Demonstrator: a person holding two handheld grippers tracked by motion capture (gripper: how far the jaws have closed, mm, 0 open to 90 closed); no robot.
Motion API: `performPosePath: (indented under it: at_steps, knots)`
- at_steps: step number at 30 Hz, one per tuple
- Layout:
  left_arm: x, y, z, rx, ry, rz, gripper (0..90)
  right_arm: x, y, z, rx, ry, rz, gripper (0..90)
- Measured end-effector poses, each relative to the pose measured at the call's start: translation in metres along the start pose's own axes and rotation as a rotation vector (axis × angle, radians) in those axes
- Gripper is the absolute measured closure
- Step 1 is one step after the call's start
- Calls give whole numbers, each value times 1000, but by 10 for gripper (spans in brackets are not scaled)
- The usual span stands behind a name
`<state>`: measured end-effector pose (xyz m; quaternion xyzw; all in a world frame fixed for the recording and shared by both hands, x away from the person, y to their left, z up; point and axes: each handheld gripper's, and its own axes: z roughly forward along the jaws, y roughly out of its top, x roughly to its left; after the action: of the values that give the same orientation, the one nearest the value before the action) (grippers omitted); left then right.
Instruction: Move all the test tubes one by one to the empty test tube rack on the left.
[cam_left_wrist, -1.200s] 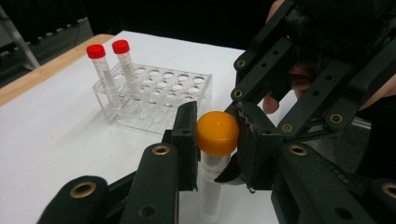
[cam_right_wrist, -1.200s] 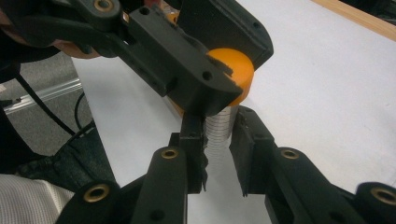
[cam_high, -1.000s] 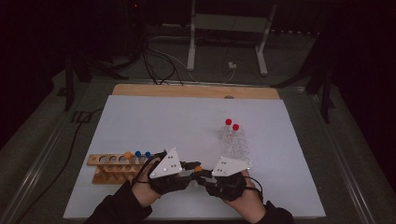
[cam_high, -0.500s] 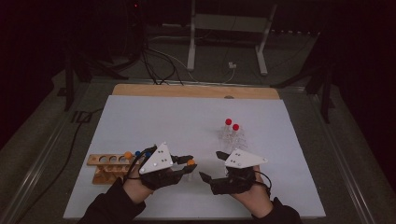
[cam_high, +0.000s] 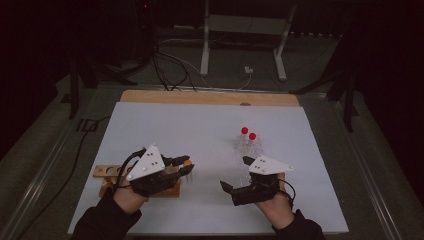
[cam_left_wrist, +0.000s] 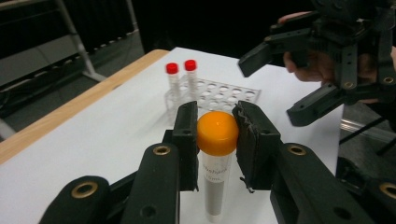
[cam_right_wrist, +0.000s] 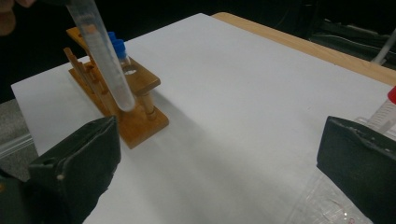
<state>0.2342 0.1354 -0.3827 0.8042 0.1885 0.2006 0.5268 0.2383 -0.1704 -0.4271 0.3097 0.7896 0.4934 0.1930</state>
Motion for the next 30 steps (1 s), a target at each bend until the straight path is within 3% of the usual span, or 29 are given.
performPosePath:
  at_steps: [20,30]
  knots:
    - [20,-18,-47,1,133,-50,720,-4,1,-4,-15,-16,-5,0]
    - [34,-29,-83,-13,258,-82,720,-4,1,-5,-21,-11,-4,0]
